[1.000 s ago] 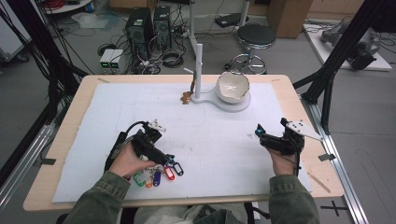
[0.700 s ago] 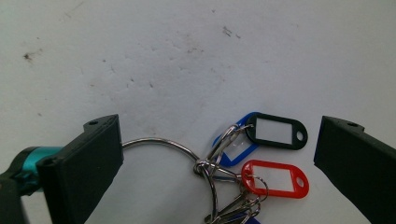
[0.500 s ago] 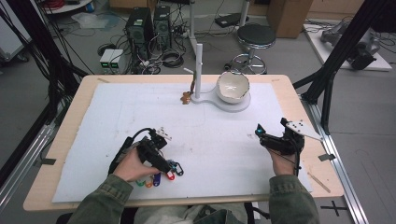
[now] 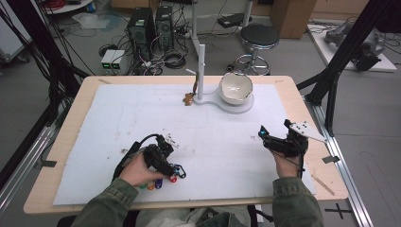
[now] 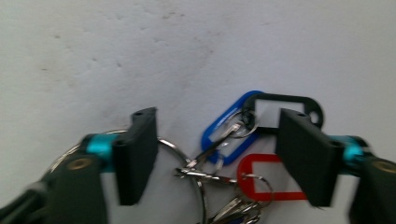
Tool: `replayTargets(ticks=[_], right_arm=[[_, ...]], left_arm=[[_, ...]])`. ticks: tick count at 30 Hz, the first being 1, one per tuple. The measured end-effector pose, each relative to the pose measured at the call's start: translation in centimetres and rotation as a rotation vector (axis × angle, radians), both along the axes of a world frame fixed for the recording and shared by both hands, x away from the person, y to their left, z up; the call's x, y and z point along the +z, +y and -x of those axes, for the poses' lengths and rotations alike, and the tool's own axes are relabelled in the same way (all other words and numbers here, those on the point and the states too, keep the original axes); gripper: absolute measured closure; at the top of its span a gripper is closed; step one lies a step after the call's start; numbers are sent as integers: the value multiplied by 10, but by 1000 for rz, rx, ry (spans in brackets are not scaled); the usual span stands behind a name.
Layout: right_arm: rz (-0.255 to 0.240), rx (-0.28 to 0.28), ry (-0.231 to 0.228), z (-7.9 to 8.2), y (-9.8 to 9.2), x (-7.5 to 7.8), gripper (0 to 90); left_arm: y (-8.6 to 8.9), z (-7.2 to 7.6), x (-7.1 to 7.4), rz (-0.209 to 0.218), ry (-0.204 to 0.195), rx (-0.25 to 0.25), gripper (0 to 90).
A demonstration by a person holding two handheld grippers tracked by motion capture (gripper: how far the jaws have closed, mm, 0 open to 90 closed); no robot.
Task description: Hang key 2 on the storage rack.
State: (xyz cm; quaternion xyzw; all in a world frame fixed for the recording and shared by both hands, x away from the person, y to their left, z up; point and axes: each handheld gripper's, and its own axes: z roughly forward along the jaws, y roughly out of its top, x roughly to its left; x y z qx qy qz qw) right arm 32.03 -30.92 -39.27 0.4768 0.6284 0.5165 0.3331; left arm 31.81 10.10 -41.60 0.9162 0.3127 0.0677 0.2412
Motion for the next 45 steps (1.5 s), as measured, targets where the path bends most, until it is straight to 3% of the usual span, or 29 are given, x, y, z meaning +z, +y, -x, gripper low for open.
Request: replayTargets(ticks=[2,6,9,11,12,16,24,25,31,45], right_arm=[[0,0,1,0,0,0,8],[0,0,3,0,1,0,8],[-3,0,4,0,1,0,8],[-2,0,3,0,1,0,8],[-2,1,3,0,1,0,8],[-1,0,0,0,0,0,8],[-5,-2,0,0,0,0,8],[-7,-2,1,0,0,0,8],[-4,-2,-2,0,-1,0,8],[-4,-1,-3,0,-1,0,8]], left_arm=[[3,1,0,3,-19,10,501],[3,8,1,-28,-60,-21,619],[5,10,2,-37,-80,-15,769],[5,10,2,-34,-87,-11,783],[6,9,2,-30,-87,-5,837],[9,4,2,7,-53,4,845],[14,4,4,38,-58,13,877],[16,4,5,85,-40,11,888],[23,5,6,85,-40,29,899],[47,2,21,247,-14,90,899]])
